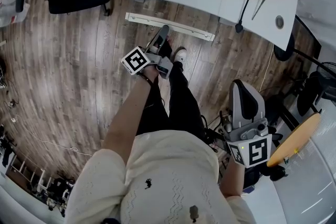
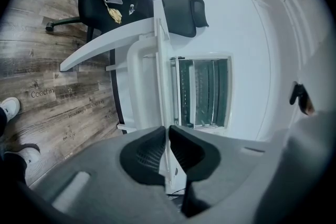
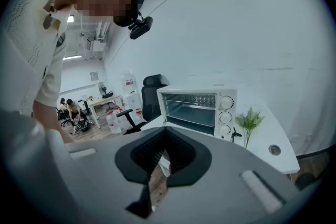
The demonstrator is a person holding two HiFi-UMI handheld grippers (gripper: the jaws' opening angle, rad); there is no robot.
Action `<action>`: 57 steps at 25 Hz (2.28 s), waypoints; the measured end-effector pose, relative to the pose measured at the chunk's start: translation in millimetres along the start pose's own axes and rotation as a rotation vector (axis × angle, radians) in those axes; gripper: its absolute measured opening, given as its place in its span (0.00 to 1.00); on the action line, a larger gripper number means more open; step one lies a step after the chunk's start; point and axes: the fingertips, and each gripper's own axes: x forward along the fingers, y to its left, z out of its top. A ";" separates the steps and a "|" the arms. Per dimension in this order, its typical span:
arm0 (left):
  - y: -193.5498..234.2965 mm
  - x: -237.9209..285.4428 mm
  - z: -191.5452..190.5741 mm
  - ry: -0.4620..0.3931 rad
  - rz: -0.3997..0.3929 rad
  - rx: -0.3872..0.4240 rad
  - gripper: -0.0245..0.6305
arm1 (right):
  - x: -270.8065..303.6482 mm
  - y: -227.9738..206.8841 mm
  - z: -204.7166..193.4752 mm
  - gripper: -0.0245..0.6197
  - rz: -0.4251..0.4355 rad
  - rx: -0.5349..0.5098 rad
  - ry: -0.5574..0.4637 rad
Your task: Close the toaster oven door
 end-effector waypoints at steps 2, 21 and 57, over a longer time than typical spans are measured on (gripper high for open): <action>-1.2 0.0 0.1 -0.007 -0.002 -0.015 0.08 | -0.3 1.2 0.9 0.05 0.002 -0.005 -0.001; -34.9 -2.6 -1.6 0.008 -0.057 -0.014 0.08 | -8.0 3.9 24.1 0.05 -0.008 -0.033 -0.060; -108.3 -0.9 2.8 0.015 -0.160 0.018 0.09 | -26.5 4.0 56.6 0.05 -0.042 -0.036 -0.157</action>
